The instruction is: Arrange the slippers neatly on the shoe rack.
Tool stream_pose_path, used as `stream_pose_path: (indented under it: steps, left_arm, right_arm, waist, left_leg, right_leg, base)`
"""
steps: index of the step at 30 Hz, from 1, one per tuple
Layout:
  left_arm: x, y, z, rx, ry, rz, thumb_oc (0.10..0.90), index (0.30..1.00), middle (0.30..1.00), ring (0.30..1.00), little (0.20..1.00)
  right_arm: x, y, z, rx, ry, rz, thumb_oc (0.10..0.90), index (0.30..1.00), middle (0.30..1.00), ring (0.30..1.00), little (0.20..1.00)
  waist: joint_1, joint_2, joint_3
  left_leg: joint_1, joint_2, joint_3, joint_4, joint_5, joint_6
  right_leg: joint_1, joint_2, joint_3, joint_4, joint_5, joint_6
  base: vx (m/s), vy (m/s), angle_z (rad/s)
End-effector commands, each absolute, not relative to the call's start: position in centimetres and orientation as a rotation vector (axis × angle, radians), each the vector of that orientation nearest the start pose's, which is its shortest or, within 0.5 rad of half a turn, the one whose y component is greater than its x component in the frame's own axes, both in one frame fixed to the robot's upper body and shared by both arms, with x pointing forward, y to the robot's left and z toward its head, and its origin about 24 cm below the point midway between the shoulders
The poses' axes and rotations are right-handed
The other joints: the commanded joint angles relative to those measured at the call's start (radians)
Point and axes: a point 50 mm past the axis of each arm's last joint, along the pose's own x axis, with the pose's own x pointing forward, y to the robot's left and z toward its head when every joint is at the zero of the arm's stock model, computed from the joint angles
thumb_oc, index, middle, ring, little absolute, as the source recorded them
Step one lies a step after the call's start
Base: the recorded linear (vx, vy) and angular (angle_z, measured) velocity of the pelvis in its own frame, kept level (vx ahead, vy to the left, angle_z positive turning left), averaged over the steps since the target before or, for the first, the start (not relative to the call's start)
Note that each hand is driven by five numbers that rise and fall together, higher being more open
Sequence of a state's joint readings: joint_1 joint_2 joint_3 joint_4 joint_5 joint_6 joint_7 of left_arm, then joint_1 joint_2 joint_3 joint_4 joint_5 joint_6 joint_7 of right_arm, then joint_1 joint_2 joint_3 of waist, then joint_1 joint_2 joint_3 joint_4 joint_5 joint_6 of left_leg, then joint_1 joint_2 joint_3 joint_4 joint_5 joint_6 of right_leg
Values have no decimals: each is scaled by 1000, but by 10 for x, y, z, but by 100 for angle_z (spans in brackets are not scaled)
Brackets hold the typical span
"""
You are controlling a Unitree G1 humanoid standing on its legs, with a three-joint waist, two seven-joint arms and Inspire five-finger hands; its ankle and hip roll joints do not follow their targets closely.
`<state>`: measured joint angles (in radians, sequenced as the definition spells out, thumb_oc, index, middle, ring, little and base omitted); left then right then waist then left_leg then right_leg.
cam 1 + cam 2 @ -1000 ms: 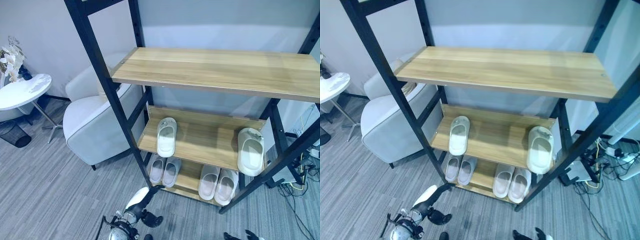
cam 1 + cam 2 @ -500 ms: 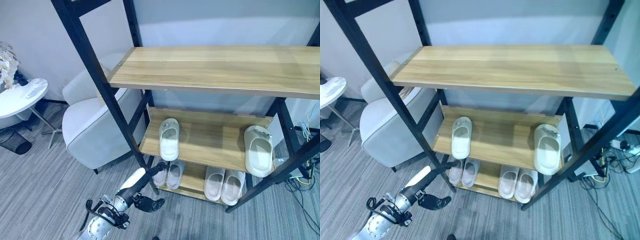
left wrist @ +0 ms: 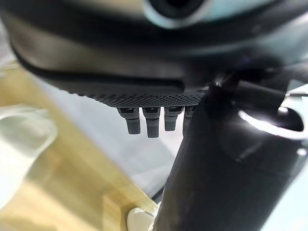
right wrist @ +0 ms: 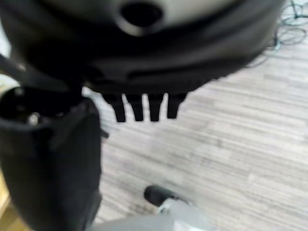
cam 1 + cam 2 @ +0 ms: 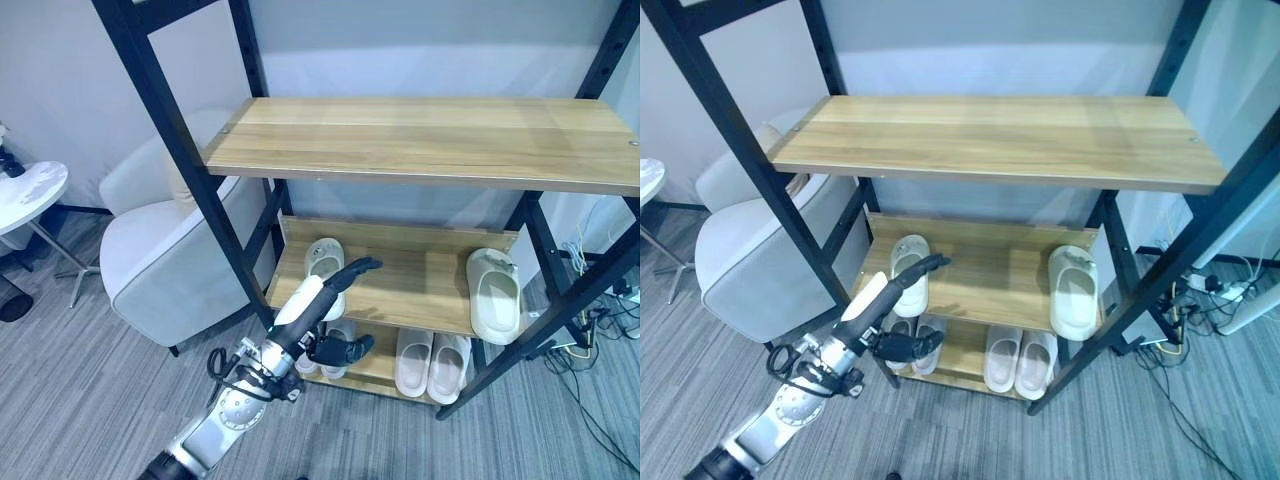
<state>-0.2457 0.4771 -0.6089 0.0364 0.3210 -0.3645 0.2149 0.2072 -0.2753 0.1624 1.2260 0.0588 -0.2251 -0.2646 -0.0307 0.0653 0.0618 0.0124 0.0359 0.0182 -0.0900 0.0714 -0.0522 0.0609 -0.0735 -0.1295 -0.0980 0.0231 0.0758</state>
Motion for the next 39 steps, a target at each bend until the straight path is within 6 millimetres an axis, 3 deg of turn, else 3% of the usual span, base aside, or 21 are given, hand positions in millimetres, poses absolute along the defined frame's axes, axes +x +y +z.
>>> stream_pose_path:
  steps: [1, 11, 21, 23, 26, 30, 39]
  left_arm:
    - [266, 66, 128, 694, -845, -450, 800, 900, 900, 900, 900]
    - [295, 59, 134, 892, -901, -372, 800, 900, 900, 900, 900]
    - [317, 82, 168, 984, -971, -168, 800, 900, 900, 900, 900]
    - [315, 83, 158, 994, -957, -179, 800, 900, 900, 900, 900]
    - [320, 85, 160, 1004, -946, -142, 800, 900, 900, 900, 900]
    - [347, 85, 176, 1153, -938, -58, 800, 900, 900, 900, 900]
    - [362, 90, 203, 1260, -993, 53, 800, 900, 900, 900, 900]
  right_arm:
    - [38, -264, -152, -414, 1093, -340, 800, 900, 900, 900, 900]
    - [57, -272, -145, -452, 1019, -334, 800, 900, 900, 900, 900]
    - [60, -271, -146, -424, 1014, -325, 800, 900, 900, 900, 900]
    - [72, -270, -143, -447, 979, -306, 800, 900, 900, 900, 900]
    - [74, -267, -144, -456, 975, -285, 800, 900, 900, 900, 900]
    - [80, -265, -143, -475, 952, -264, 800, 900, 900, 900, 900]
    - [90, -258, -142, -479, 913, -237, 800, 900, 900, 900, 900]
  waist:
    - [-18, -30, 3]
    - [-33, -15, -25]
    - [-18, -11, -45]
    - [-2, -14, -45]
    - [-4, -13, -48]
    - [-25, -9, -54]
    - [-35, -10, -45]
  left_leg:
    - [-24, -68, 14, 3, -50, 8]
    - [-109, -67, 43, 3, -51, 7]
    - [-142, -67, 42, 3, -46, 6]
    - [-151, -68, 32, 3, -42, 6]
    - [-162, -69, 31, 3, -39, 6]
    - [-196, -66, 35, 3, -32, 5]
    - [-248, -62, 43, 3, -20, 4]
  right_leg:
    - [-32, 13, 34, 19, -29, 63]
    - [-127, 16, 70, 13, -12, 69]
    - [-160, 19, 69, 11, -8, 68]
    - [-166, 19, 65, 11, -8, 65]
    - [-178, 19, 65, 12, -6, 66]
    - [-214, 20, 69, 14, 4, 69]
    - [-269, 22, 79, 18, 18, 69]
  base:
    - [9, -2, -8]
    - [22, -9, -16]
    - [33, -12, -1]
    - [0, 0, 0]
    - [0, 0, 0]
    - [-1, 0, -1]
    - [-2, -1, -2]
